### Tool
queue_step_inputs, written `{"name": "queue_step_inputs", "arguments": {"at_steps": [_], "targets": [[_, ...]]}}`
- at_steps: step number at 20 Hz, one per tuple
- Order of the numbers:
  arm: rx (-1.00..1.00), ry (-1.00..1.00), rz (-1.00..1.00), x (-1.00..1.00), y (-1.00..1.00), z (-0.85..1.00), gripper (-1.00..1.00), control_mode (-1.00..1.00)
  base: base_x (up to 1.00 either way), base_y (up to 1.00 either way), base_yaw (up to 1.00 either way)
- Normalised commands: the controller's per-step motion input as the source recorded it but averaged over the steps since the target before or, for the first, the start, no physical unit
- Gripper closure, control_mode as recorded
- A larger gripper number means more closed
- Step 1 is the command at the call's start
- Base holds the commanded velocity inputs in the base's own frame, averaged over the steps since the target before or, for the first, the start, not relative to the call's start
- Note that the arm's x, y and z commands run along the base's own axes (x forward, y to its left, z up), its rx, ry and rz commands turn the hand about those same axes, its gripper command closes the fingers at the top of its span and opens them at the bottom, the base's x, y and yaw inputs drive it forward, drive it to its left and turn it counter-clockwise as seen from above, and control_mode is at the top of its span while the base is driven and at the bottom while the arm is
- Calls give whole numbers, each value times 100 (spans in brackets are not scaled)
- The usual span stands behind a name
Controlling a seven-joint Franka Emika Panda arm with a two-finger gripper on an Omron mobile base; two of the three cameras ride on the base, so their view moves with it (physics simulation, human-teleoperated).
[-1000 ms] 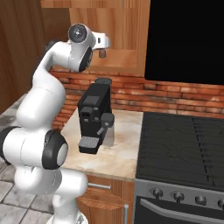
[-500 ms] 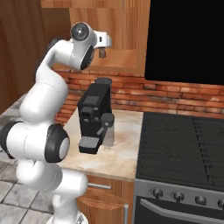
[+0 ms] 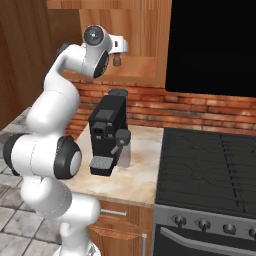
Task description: Retrieve the shaker from the cabinet and place it next the steak on a plate on the dining table.
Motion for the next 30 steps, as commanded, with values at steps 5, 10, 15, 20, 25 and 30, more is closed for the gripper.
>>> {"name": "queue_step_inputs", "arguments": {"at_steps": [5, 10, 15, 20, 25, 30], "targets": [[0, 0, 0, 13, 0, -9, -100, -100, 0, 0, 0], [0, 0, 0, 15, 0, -5, -100, -100, 0, 0, 0], [0, 0, 0, 27, 0, -3, -100, -100, 0, 0, 0], [0, 0, 0, 16, -13, 0, -100, -100, 0, 0, 0], [0, 0, 0, 0, -26, 0, -100, -100, 0, 0, 0], [0, 0, 0, 21, -1, -2, -100, -100, 0, 0, 0]]}}
